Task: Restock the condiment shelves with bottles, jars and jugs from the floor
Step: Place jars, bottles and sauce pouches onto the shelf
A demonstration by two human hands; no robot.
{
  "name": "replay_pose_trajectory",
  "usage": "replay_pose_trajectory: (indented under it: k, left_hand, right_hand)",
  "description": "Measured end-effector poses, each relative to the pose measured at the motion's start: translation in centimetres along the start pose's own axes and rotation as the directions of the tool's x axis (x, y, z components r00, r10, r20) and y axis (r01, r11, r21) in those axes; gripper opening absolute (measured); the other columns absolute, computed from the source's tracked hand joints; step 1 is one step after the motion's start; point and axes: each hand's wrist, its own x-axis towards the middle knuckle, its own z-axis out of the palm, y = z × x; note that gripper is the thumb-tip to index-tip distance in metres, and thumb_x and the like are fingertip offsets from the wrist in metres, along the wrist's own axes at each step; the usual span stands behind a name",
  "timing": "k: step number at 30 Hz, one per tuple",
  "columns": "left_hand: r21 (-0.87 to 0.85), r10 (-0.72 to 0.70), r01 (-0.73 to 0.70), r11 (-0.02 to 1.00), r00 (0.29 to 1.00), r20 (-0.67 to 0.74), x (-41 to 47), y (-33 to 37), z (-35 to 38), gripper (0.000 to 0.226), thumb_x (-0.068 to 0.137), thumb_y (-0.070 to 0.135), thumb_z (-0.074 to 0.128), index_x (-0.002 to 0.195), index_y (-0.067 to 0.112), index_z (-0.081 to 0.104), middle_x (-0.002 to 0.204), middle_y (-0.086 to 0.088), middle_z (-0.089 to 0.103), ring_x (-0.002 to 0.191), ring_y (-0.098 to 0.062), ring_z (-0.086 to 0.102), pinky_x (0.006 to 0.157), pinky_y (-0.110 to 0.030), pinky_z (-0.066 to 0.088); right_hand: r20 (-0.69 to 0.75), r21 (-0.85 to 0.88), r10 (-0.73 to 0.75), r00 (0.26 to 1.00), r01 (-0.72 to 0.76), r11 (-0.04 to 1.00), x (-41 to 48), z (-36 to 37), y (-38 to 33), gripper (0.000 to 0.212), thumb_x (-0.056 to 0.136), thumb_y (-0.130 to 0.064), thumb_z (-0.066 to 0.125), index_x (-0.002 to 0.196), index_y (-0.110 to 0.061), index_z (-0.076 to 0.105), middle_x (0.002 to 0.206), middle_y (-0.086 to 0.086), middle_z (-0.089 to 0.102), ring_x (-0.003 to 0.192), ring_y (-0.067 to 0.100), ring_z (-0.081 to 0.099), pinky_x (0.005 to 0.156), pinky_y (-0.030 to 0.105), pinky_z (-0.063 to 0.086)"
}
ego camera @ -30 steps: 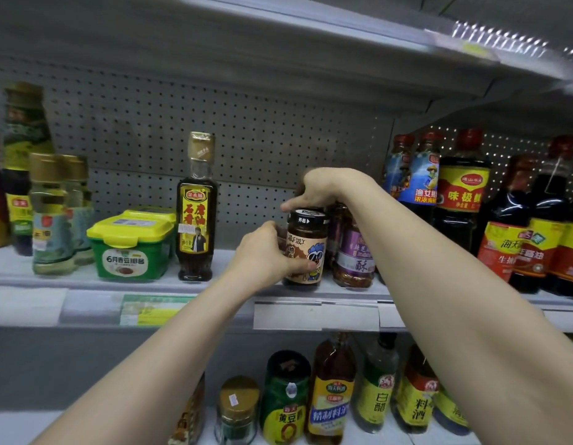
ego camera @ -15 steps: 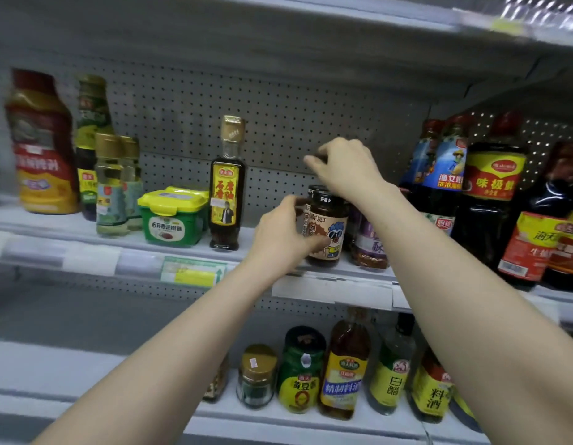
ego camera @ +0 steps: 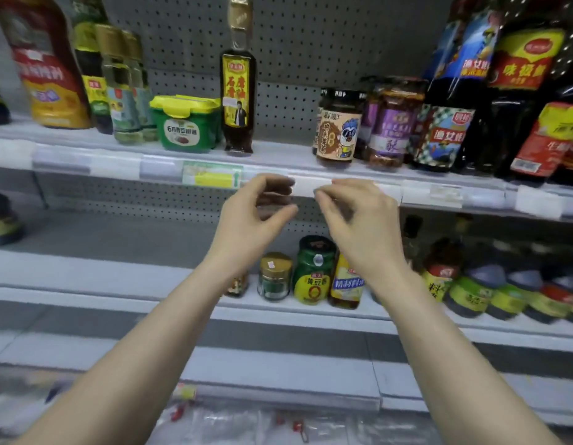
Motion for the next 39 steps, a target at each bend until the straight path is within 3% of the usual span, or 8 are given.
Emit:
replay_pose_trajectory:
  k: [10,15,22,24,26,28,32,39]
  left_hand:
    - [-0.035,-0.265,0.278,0.96,0.941,0.211,-13.1,-8.8,-0.4,0.027,0.086,0.013,0.071,0.105,0.03,0.062,0.103,0.007,0.069,0.094,-0.009,0.068,0.084,-0.029,0.057]
    - [-0.005,-0.447,0.468,0.884,0.847,0.287,-21.3,-14.1,0.5,0.026,0.088,0.011,0.071,0.105,0.03,0.064,0.102,0.012,0.069,0.092,-0.004,0.067,0.078,-0.021,0.054]
    - [0.098,-0.662,0.676,0.73,0.664,0.348,-32.1,-21.2,3.1,0.025,0.089,0.006,0.069,0.106,0.023,0.062,0.102,0.012,0.068,0.091,-0.002,0.067,0.08,-0.014,0.05]
    - [0.126,-0.697,0.708,0.695,0.619,0.361,-35.0,-23.1,4.3,0.027,0.089,0.007,0.069,0.104,0.028,0.062,0.099,0.014,0.07,0.092,0.001,0.067,0.079,-0.01,0.049]
    - [0.154,-0.727,0.737,0.658,0.567,0.387,-38.0,-25.1,6.1,0.029,0.089,0.008,0.069,0.099,0.035,0.061,0.094,0.022,0.07,0.092,0.005,0.066,0.079,-0.011,0.05]
    - [0.193,-0.741,0.741,0.643,0.537,0.404,-40.4,-26.4,7.6,0.032,0.089,0.01,0.07,0.099,0.039,0.06,0.096,0.026,0.069,0.095,0.004,0.066,0.085,-0.02,0.054]
    - [0.252,-0.767,0.758,0.602,0.459,0.449,-45.5,-29.6,11.6,0.037,0.087,0.01,0.072,0.099,0.043,0.059,0.105,0.013,0.07,0.102,-0.004,0.067,0.096,-0.038,0.054]
    - [0.366,-0.771,0.749,0.552,0.291,0.567,-53.8,-34.6,18.6,0.028,0.088,0.006,0.07,0.111,0.022,0.065,0.112,0.003,0.07,0.107,-0.008,0.065,0.097,-0.028,0.052]
  right_hand:
    - [0.215,0.009,0.299,0.93,-0.308,0.952,-17.6,5.1,-0.4,0.014,0.095,-0.017,0.067,0.097,-0.01,0.079,0.097,0.002,0.077,0.095,0.021,0.069,0.085,0.038,0.052]
    - [0.348,-0.007,0.482,0.804,-0.512,0.859,-27.7,6.5,0.0,0.013,0.095,-0.02,0.068,0.1,-0.015,0.079,0.098,-0.012,0.073,0.099,0.006,0.066,0.087,0.015,0.047]
    - [0.395,-0.003,0.75,0.531,-0.815,0.579,-40.6,8.4,4.5,0.029,0.092,-0.04,0.063,0.106,-0.019,0.078,0.101,-0.014,0.075,0.103,0.004,0.069,0.089,0.024,0.053]
    - [0.386,-0.049,0.785,0.484,-0.839,0.541,-44.0,8.7,6.5,0.023,0.093,-0.032,0.066,0.106,-0.018,0.078,0.094,-0.026,0.071,0.099,0.003,0.07,0.086,0.015,0.051]
    - [0.394,-0.084,0.815,0.424,-0.867,0.491,-47.4,8.9,8.4,0.019,0.094,-0.03,0.067,0.106,-0.02,0.078,0.092,-0.027,0.071,0.097,0.003,0.07,0.086,0.02,0.053]
    - [0.403,-0.105,0.838,0.368,-0.891,0.442,-50.1,8.8,9.6,0.024,0.094,-0.035,0.065,0.107,-0.02,0.078,0.099,-0.015,0.075,0.099,0.006,0.07,0.089,0.032,0.056]
    - [0.35,-0.121,0.893,0.283,-0.932,0.343,-56.1,8.1,12.3,0.014,0.095,-0.032,0.065,0.104,-0.031,0.076,0.096,-0.017,0.074,0.096,0.002,0.07,0.087,0.03,0.055]
    - [0.236,-0.161,0.966,0.104,-0.976,0.145,-67.6,6.0,15.5,0.015,0.096,-0.019,0.066,0.106,-0.027,0.073,0.089,-0.021,0.071,0.084,-0.001,0.068,0.074,0.021,0.052]
